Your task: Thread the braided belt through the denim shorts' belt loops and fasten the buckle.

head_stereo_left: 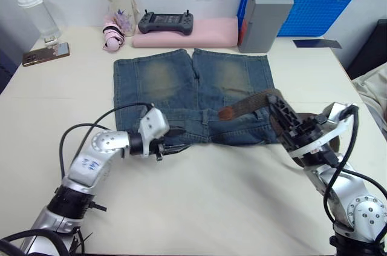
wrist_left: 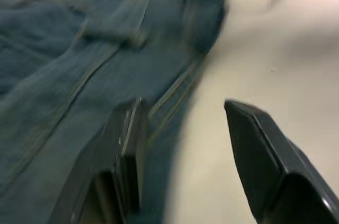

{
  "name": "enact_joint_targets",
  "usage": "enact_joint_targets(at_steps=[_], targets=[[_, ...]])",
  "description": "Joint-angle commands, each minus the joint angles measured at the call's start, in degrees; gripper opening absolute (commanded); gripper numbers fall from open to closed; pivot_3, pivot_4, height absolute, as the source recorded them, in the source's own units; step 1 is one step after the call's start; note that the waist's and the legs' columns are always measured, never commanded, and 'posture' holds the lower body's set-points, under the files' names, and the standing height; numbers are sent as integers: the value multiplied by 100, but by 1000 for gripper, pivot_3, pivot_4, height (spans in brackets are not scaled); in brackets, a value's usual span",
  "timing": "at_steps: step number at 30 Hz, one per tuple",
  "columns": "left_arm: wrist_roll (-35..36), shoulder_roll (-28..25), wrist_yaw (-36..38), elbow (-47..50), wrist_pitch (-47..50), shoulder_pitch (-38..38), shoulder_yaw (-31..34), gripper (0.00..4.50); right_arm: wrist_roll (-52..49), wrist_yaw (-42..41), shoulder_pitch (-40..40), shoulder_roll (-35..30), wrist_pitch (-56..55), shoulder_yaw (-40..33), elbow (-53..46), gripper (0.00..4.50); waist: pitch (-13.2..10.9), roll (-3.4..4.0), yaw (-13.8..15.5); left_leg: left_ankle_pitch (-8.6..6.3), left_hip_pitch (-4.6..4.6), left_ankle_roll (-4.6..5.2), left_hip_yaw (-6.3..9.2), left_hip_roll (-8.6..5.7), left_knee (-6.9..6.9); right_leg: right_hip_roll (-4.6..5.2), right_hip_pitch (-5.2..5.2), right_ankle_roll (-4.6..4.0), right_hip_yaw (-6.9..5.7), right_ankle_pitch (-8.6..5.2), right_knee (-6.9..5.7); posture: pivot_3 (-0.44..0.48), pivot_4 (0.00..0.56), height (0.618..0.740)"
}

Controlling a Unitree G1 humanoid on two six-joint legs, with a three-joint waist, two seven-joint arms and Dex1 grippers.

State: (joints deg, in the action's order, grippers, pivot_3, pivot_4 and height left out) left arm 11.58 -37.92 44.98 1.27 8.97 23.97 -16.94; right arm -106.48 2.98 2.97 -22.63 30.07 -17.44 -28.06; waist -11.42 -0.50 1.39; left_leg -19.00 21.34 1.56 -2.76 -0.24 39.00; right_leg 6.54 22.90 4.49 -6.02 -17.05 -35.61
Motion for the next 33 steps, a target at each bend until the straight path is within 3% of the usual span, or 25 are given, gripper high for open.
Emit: enact_joint_targets(at_steps=[1, 3, 6, 10, 11, 20, 23, 24, 26, 29, 31, 33], targets=[[-1231, 80, -353, -944, -1595, 346, -229, 2558, -128, 40, -24, 16, -133, -236, -150, 0, 0, 0, 3, -2, 6, 3, 0, 1, 0, 2, 7, 0, 1, 0, -1, 0, 150, 712], [-1598, 104, -470, -1393, -2107, 452, -303, 2558, -119, 72, -16, 21, -136, -248, -172, 0, 0, 0, 0, -3, 16, 5, 0, 2, 0, 6, 17, 1, 2, 1, -5, 0, 150, 712], [-1716, 183, -576, -1712, -2408, 498, -207, 1938, -110, 112, 1, 8, -159, -259, -187, 0, 2, 2, 0, -3, 16, 6, 0, 1, 1, 11, 17, 2, 2, 1, -3, 0, 150, 712], [-1687, 93, -492, -1779, -2610, 385, -32, 323, -77, 172, 21, -29, -189, -282, -213, 0, 4, 6, -15, -3, 10, 8, -2, 2, 3, 13, 17, 3, 2, 2, -4, 0, 150, 712], [-1657, 7, -431, -1664, -2581, 280, 38, 114, -65, 202, 26, -40, -199, -288, -223, 0, 4, 7, -33, -3, 7, 8, -2, 2, 3, 13, 17, 3, 3, 2, -8, 0, 150, 712], [-542, -1129, 413, 16, -2128, -1510, 1263, 92, 86, 581, -124, -295, -168, -333, -345, 0, 2, 17, -291, 0, 4, 2, -6, 11, -20, 9, 24, 0, 2, 0, -20, 0, 150, 712], [-533, -1286, 398, 265, -1932, -1904, 1518, 92, 132, 715, -150, -295, -123, -239, -335, 0, 0, 20, -283, 0, 4, 2, -10, 10, -18, 11, 24, 0, 5, 0, -14, 0, 150, 712], [-487, -1285, 405, 310, -1838, -1982, 1577, 891, 138, 744, -161, -286, -109, -209, -325, 0, 0, 20, -278, 0, 5, 3, -10, 9, -17, 11, 23, 0, 5, 0, -13, 0, 150, 712], [-372, -1241, 433, 369, -1692, -2047, 1648, 1336, 142, 786, -177, -279, -97, -184, -305, 0, 0, 21, -271, -1, 4, 4, -10, 9, -16, 12, 24, 0, 5, 0, 0, 0, 150, 712], [-130, -1254, 562, 575, -1388, -2081, 1749, 2520, 124, 855, -190, -287, -98, -169, -301, 0, -2, 23, -259, -3, 4, 5, -9, 9, -18, 13, 26, 0, 6, 0, -1, 0, 150, 712], [497, -1246, 761, 917, -775, -2030, 1903, 3293, 88, 926, -205, -329, -58, -144, -296, 0, -2, 24, -255, -2, 5, 4, -9, 9, -18, 13, 27, 0, 7, 0, -1, 0, 150, 712], [1476, -1183, 894, 1308, 130, -1856, 2091, 3293, 94, 953, -205, -346, -32, -132, -268, 0, -2, 24, -246, -2, 9, 4, -9, 9, -18, 13, 30, 0, 6, 0, -4, 0, 150, 712]])
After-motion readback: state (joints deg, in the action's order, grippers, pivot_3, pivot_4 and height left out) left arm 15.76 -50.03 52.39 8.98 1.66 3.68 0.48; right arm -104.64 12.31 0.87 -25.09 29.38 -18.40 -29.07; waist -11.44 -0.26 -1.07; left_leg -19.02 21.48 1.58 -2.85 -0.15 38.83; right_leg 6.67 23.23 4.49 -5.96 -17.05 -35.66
